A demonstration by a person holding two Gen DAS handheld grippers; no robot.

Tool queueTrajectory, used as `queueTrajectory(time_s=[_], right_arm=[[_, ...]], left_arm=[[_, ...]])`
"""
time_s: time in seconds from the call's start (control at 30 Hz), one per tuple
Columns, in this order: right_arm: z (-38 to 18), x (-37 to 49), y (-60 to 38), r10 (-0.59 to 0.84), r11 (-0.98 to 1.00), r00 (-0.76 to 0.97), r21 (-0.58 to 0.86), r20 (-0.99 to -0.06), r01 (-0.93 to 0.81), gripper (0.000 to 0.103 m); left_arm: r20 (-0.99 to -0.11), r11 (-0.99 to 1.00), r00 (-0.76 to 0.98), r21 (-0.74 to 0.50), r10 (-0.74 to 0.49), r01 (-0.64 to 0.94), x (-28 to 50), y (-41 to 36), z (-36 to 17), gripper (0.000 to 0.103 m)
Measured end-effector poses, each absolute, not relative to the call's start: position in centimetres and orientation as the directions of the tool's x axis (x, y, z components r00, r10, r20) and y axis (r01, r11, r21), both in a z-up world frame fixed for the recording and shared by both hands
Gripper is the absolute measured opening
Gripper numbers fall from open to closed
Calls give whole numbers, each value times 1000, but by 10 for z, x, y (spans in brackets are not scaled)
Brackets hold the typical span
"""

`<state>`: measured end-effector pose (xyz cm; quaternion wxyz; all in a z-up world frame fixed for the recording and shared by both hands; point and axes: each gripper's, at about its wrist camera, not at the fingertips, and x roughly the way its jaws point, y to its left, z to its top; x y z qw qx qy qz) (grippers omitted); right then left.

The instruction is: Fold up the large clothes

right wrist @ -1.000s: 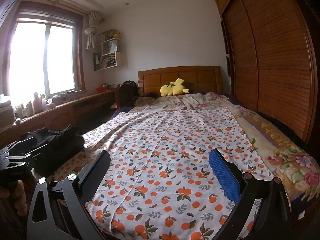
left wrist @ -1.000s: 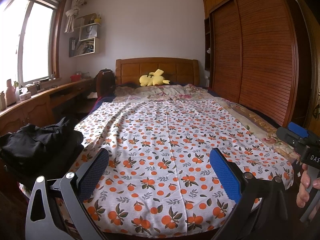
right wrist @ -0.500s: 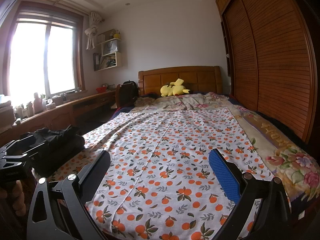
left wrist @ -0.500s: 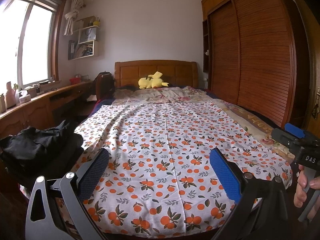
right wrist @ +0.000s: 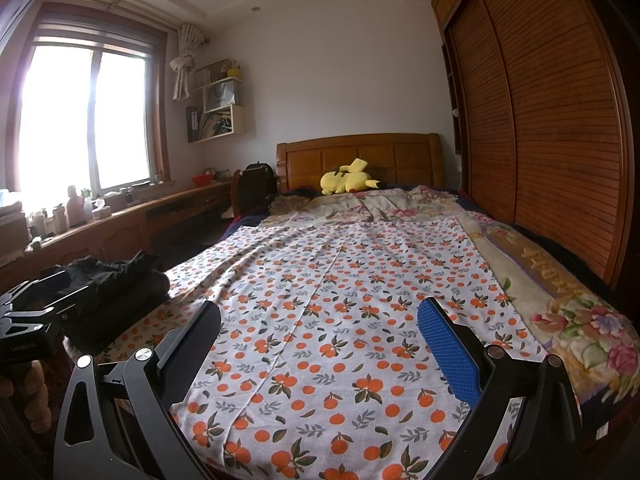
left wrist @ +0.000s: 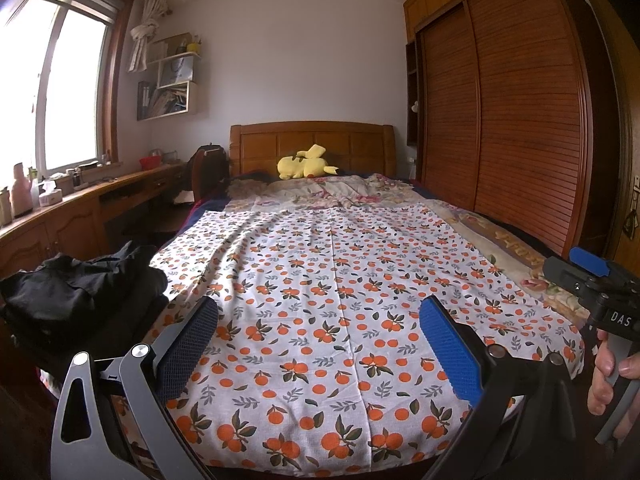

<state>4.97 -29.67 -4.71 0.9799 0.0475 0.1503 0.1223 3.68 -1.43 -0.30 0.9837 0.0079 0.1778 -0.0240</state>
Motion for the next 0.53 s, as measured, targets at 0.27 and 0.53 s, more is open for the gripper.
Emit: queueTrajectory(time_s=[0.27, 0.53], right_arm=[[-45, 51, -298, 256, 965, 924, 131, -285, -227, 95], [-44, 52, -300, 255, 965, 924, 130, -284, -226, 95]], left_arm=[[-350, 999, 936, 6, -45, 50, 37, -14, -4, 101], [-349, 999, 936, 6, -46, 51, 36, -14, -4, 101]])
